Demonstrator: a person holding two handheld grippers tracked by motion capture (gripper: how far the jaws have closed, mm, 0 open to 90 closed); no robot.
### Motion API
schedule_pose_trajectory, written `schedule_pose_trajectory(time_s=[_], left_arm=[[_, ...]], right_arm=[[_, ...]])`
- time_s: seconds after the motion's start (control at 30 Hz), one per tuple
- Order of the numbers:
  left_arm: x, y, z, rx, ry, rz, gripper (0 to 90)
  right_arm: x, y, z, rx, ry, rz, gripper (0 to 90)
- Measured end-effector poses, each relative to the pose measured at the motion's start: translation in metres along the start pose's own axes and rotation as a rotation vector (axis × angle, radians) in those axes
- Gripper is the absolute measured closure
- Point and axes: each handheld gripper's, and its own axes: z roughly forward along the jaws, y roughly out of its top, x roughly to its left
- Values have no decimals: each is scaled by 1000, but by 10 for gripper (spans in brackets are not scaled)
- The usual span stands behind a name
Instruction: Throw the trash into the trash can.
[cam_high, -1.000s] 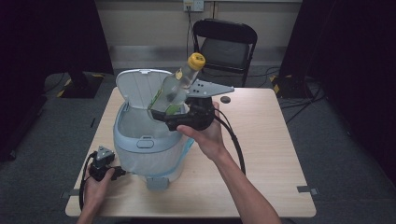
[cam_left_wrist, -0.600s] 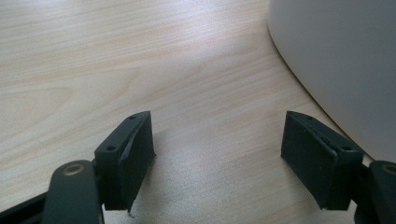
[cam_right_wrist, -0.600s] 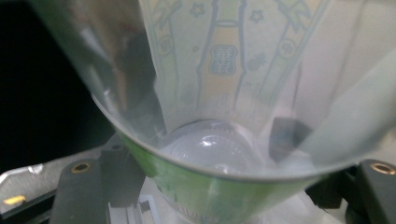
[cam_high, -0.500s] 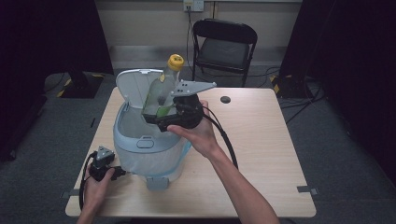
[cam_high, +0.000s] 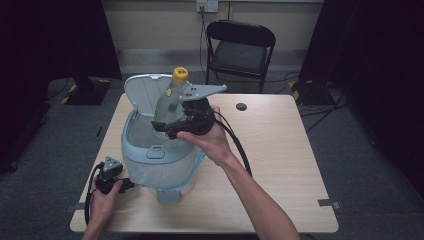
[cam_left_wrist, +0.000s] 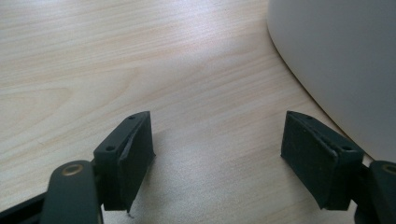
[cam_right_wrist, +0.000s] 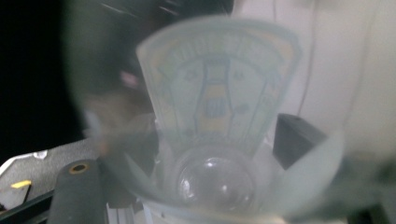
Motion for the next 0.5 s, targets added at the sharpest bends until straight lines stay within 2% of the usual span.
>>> schedule_pose_trajectory(time_s=[0.1, 0.5], left_arm=[[0, 0, 0, 0, 0, 0, 246], [0, 0, 0, 0, -1, 0, 246]], right_arm=[[-3, 1, 0, 3, 16, 5, 264], [-5, -1, 6, 31, -9, 8, 275]])
